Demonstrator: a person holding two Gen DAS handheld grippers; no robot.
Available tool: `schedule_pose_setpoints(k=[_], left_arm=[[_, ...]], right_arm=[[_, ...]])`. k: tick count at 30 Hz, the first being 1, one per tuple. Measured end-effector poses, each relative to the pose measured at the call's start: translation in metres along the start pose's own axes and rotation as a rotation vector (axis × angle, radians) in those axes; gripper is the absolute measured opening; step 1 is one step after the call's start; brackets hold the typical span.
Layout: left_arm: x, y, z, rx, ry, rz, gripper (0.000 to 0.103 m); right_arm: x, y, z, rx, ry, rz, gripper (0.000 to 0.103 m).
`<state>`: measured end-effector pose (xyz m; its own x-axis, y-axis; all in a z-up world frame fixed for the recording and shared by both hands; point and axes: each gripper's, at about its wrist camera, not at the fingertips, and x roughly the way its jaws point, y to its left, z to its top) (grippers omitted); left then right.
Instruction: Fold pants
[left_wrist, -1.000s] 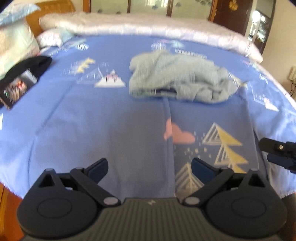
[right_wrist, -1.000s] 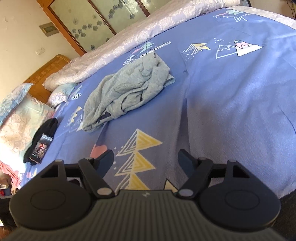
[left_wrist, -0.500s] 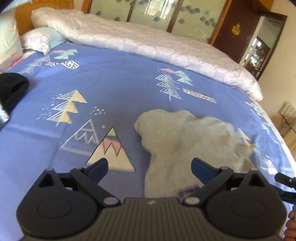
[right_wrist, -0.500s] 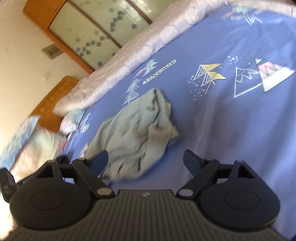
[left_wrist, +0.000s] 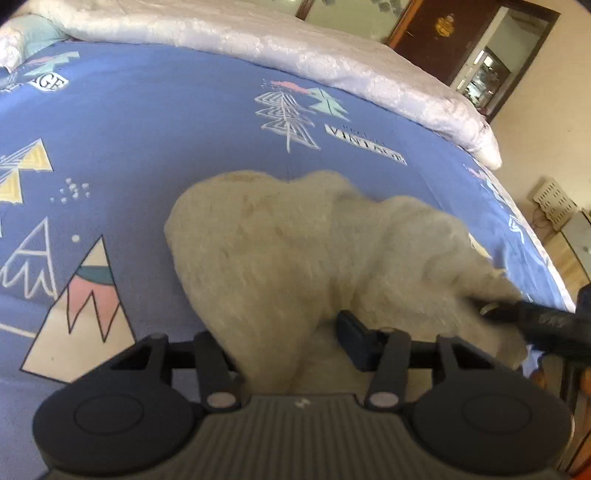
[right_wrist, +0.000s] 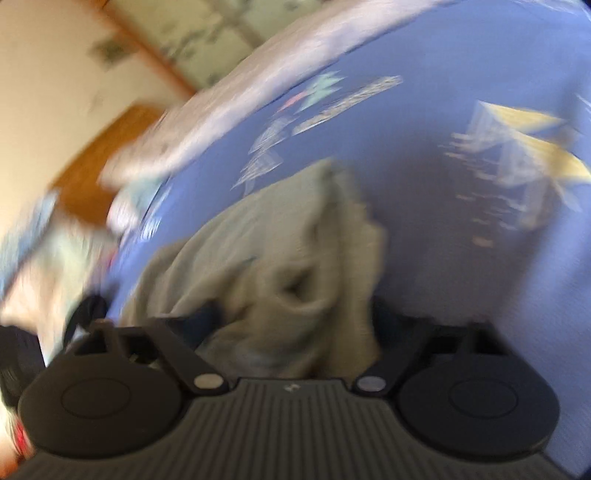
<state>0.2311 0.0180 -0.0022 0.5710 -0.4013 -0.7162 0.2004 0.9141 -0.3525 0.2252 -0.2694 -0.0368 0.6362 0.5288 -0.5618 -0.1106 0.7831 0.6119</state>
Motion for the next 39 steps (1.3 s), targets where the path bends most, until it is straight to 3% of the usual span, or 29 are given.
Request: schedule_pose_setpoints(k=[3,6,9,11,14,17,19,21,22,26,30,35,39], left_arm=[[-0.013,-0.013,0.015,0.045,-0.061,0.007,0.019],[-0.032,-0.024,0.048,0.052,-0.186,0.001,0.017],[-0.037,-0.038,0.076,0.120,-0.327,0.061,0.018],[-0.023,-0.040,0.092,0.138,-0.377,0.101,0.020],[0.025,-0.032,0.106,0.116,-0.326,0.182,0.024],[0.085,-0.017,0.099,0.080,-0.190,0.283,0.025],[0.100,-0.016,0.085,0.097,-0.218,0.331,0.032],[0.098,-0.019,0.076,0.113,-0.246,0.363,0.036],[0.096,-0.020,0.077,0.106,-0.245,0.365,0.037],[0.084,-0.020,0.084,0.062,-0.203,0.406,0.058],[0.049,-0.020,0.081,0.005,-0.167,0.454,0.059],[-0.007,-0.038,0.043,-0.025,-0.138,0.438,0.062],[-0.057,-0.061,0.006,0.034,-0.169,0.449,0.082]], right_arm=[[-0.001,0.020,0.004,-0.039,-0.001,-0.017,0.039],[-0.017,0.042,0.023,-0.083,-0.101,0.049,0.038],[-0.025,0.066,0.050,-0.181,-0.240,0.030,0.038],[-0.019,0.073,0.068,-0.202,-0.303,0.032,0.039],[0.012,0.066,0.089,-0.192,-0.331,-0.032,0.040],[0.063,0.046,0.094,-0.141,-0.241,-0.129,0.041],[0.089,0.033,0.085,-0.136,-0.184,-0.228,0.048],[0.093,0.020,0.075,-0.116,-0.213,-0.237,0.054],[0.088,0.017,0.074,-0.101,-0.219,-0.219,0.056],[0.074,0.018,0.075,-0.094,-0.210,-0.235,0.066],[0.031,0.039,0.058,-0.104,-0.295,-0.290,0.070],[-0.021,0.062,0.014,-0.080,-0.290,-0.301,0.070],[-0.052,0.088,-0.014,-0.126,-0.276,-0.302,0.071]])
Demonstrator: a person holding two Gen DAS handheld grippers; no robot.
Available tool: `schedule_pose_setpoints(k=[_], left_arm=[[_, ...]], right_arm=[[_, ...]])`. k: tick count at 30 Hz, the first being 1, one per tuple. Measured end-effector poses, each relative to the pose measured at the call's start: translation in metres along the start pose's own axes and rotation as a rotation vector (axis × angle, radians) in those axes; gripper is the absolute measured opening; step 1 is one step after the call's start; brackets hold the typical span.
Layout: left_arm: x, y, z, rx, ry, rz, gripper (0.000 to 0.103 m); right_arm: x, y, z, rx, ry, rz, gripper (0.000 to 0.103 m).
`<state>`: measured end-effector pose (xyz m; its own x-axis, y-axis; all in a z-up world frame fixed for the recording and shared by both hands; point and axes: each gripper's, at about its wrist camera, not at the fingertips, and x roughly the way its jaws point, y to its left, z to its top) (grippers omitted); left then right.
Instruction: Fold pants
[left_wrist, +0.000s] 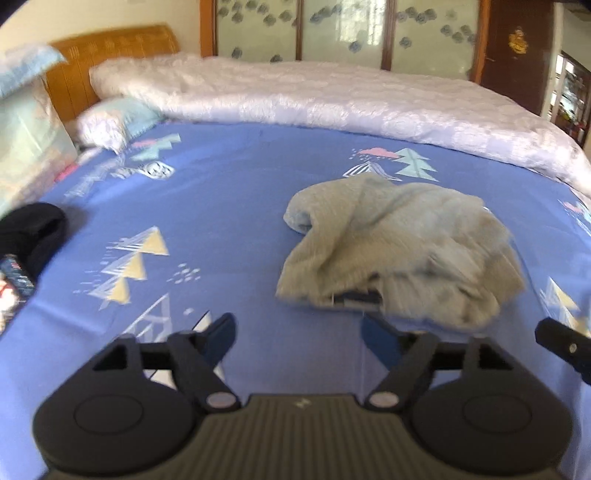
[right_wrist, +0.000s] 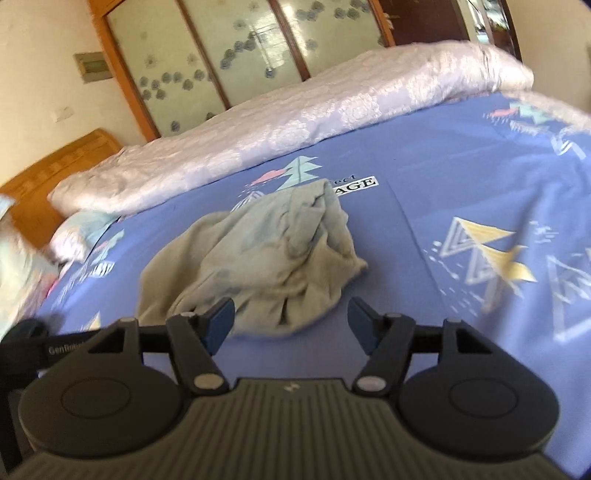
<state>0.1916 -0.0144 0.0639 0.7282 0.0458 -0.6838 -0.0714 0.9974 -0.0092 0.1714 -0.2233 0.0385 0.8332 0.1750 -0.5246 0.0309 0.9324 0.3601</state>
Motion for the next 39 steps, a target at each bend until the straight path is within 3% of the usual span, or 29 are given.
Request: schedule_pose_setpoints(k=[2,9,13,17,32,39], left_arm=[[-0.028,0.001,-0.014,0.027,-0.023,0.006,0.083],[-0.109,0.010,-0.054,0.053,-0.067,-0.013,0.103],[-0.140,0.009,-0.069,0.082,-0.083,-0.029,0.103],[-0.157,0.012,-0.079,0.095,-0.090,-0.045,0.103],[-0.198,0.033,-0.091,0.060,-0.194,0.016,0.103],[-0.201,0.035,-0.093,0.075,-0.189,0.052,0.103]], right_arm=[[-0.017,0.010,-0.005,-0.026,-0.005,-0.013,0.074],[-0.074,0.023,-0.032,-0.048,-0.008,-0.019,0.086],[-0.094,0.030,-0.048,-0.055,-0.004,-0.049,0.093],[-0.109,0.038,-0.057,-0.068,0.000,-0.051,0.103],[-0.132,0.050,-0.063,0.005,-0.002,-0.034,0.103],[-0.137,0.056,-0.066,0.005,0.001,-0.024,0.103]])
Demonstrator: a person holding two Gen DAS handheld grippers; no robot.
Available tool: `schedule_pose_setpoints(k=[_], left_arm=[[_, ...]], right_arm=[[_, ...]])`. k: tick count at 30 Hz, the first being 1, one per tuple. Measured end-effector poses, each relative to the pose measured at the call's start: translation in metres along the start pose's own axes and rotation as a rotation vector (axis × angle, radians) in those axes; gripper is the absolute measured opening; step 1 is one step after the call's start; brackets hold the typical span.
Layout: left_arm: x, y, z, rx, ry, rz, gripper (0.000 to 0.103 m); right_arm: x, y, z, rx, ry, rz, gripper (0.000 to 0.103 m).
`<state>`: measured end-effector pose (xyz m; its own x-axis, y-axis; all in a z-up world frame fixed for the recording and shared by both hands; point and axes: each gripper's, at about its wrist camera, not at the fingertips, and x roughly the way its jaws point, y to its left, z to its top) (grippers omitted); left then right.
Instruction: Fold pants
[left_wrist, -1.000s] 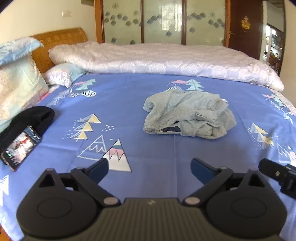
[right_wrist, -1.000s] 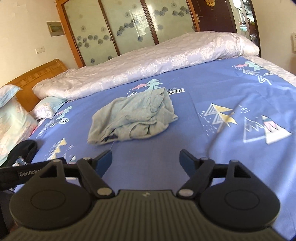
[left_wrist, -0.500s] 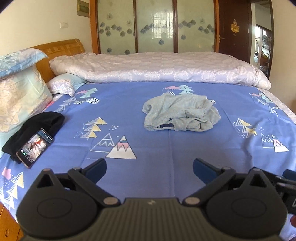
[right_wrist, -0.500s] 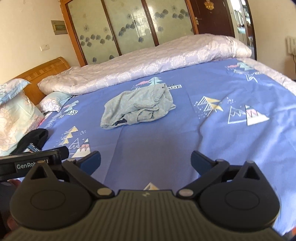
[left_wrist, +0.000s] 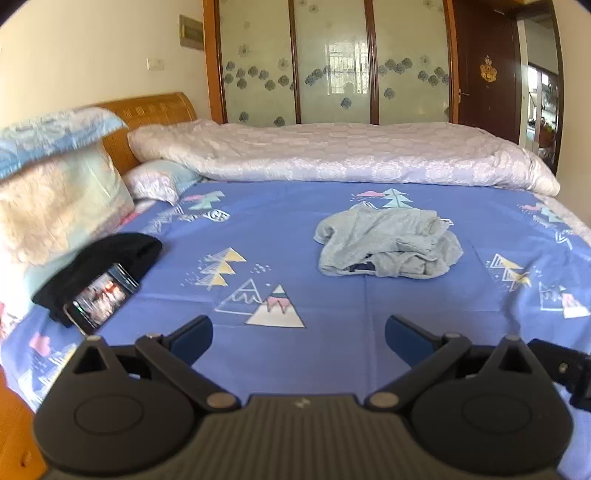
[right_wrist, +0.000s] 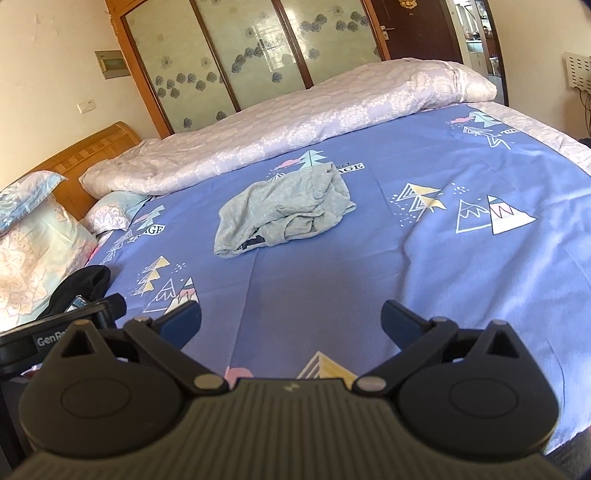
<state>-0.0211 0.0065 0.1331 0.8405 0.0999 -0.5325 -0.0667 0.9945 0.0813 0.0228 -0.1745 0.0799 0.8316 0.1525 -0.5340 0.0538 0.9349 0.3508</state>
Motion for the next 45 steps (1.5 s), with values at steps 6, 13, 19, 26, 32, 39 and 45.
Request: schedule_pose_setpoints(k=[6,13,19,26,32,39,45], left_arm=[[-0.004,-0.002,0.001,0.023,0.009,0.004,0.103],[-0.005,-0.012,-0.003,0.087,0.012,0.030,0.103],[-0.002,-0.021,-0.007,0.134,0.024,0.032,0.103],[0.006,-0.034,-0.012,0.175,0.069,0.037,0.103],[0.010,-0.041,-0.013,0.208,0.086,0.057,0.103],[0.015,-0.046,-0.014,0.236,0.097,0.082,0.103],[0.015,-0.049,-0.014,0.251,0.096,0.092,0.103]], right_arm=[[-0.004,0.003,-0.003,-0.005,0.005,0.011,0.103],[-0.003,-0.001,-0.007,0.014,0.022,0.033,0.103],[0.001,-0.008,-0.009,0.055,0.040,0.042,0.103],[0.004,-0.021,-0.014,0.099,0.059,0.045,0.103],[0.005,-0.035,-0.017,0.145,0.079,0.051,0.103],[0.003,-0.046,-0.017,0.177,0.084,0.060,0.103],[0.005,-0.051,-0.016,0.192,0.092,0.069,0.103]])
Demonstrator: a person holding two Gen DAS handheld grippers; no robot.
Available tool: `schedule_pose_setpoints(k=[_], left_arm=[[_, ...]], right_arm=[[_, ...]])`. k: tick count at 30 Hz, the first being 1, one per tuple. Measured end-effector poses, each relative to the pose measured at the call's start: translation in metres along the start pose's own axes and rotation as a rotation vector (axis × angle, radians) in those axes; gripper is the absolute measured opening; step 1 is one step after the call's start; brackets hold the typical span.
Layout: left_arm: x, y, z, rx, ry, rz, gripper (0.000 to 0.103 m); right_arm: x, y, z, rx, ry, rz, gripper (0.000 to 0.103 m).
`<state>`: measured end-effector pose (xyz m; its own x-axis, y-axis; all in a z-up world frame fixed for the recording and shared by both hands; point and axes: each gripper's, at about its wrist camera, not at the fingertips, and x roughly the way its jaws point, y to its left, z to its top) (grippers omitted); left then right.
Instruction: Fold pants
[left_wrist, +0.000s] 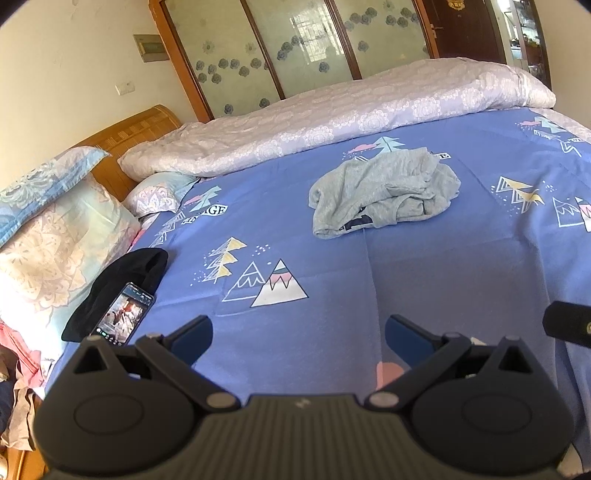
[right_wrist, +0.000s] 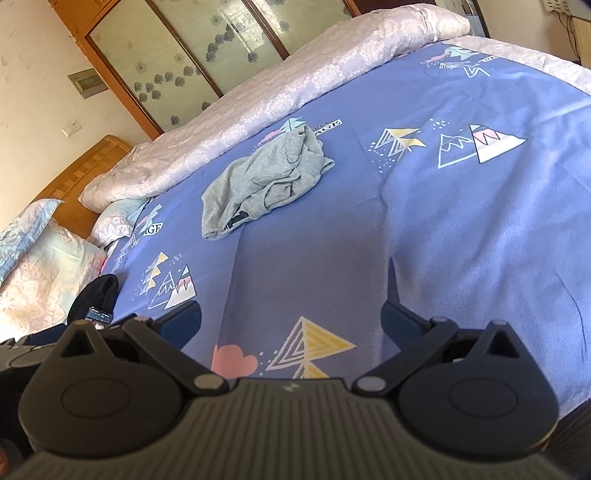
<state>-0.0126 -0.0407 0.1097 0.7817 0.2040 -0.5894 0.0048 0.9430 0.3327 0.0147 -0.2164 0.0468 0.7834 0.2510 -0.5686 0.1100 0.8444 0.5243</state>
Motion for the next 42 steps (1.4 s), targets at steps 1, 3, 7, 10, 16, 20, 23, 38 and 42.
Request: schedule_pose_setpoints(k=[1,3,7,10,16,20,23,38,42], left_arm=[[0.000,-0.001,0.000,0.002,-0.001,0.001,0.103],[-0.001,-0.001,0.000,0.004,-0.004,0.002,0.103],[-0.001,-0.001,0.000,0.013,-0.006,0.013,0.103],[-0.001,-0.001,0.000,0.017,-0.006,0.024,0.103],[0.000,0.001,0.000,0.019,0.006,0.033,0.103],[0.001,0.003,-0.002,0.023,0.010,0.047,0.103],[0.002,0.004,-0.003,0.023,0.016,0.056,0.103],[0.008,0.012,-0.009,0.002,0.057,0.078,0.103],[0.010,0.013,-0.011,0.006,0.059,0.081,0.103]], right_arm=[[0.000,0.000,0.000,0.000,0.001,0.001,0.103],[0.001,0.000,-0.001,0.000,0.005,0.003,0.103],[0.002,0.001,-0.003,-0.004,0.016,0.010,0.103],[0.002,0.002,-0.003,-0.006,0.019,0.014,0.103],[0.000,0.001,-0.002,-0.003,0.017,0.017,0.103],[0.000,0.003,-0.003,-0.005,0.016,0.020,0.103],[0.000,0.003,-0.003,-0.007,0.018,0.022,0.103],[0.001,0.004,-0.006,-0.010,0.027,0.026,0.103],[0.002,0.005,-0.006,-0.007,0.032,0.026,0.103]])
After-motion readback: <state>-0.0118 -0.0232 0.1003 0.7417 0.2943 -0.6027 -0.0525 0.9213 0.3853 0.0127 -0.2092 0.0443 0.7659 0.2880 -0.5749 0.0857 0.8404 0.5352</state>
